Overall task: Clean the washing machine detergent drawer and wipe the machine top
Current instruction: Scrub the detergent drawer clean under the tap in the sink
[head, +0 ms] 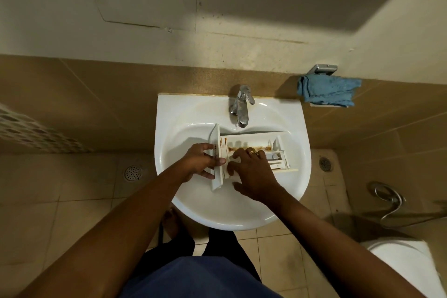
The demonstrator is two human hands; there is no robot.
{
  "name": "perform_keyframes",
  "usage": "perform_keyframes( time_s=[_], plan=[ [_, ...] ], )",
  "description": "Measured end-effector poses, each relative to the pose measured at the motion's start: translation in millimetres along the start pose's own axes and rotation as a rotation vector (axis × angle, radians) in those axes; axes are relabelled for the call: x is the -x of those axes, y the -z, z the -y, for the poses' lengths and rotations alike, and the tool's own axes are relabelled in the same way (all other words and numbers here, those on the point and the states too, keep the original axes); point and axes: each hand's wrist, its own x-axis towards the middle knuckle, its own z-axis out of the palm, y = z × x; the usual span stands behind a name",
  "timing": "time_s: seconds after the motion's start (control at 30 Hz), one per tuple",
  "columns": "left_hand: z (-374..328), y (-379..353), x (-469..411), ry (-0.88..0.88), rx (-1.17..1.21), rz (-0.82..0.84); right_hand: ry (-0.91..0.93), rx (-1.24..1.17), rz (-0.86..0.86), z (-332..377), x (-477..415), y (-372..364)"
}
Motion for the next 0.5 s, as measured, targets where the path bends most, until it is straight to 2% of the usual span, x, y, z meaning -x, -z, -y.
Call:
perform_keyframes(
  time_s=[0.07, 0.13, 0.4, 0.5],
  plan=[
    [-0.1, -2.4, -0.9, 0.000, -0.011, -0.001, 0.047, 0.073, 0.007, -2.3, -3.0, 7.1],
    [-0.6, -4.3, -0.7, 0.000, -0.023, -0.007, 0.019, 0.071, 0.012, 2.8, -6.1, 7.5],
    [-3.3, -1.0, -2.2, 0.016, -0.009, 0.018, -0.359, -0.493, 0.031, 2.0, 11.1, -26.2],
    [-3.9, -1.5, -3.1, 0.014, -0.020, 0.026, -0.378, -0.558, -0.149, 4.3, 16.7, -30.3]
  ],
)
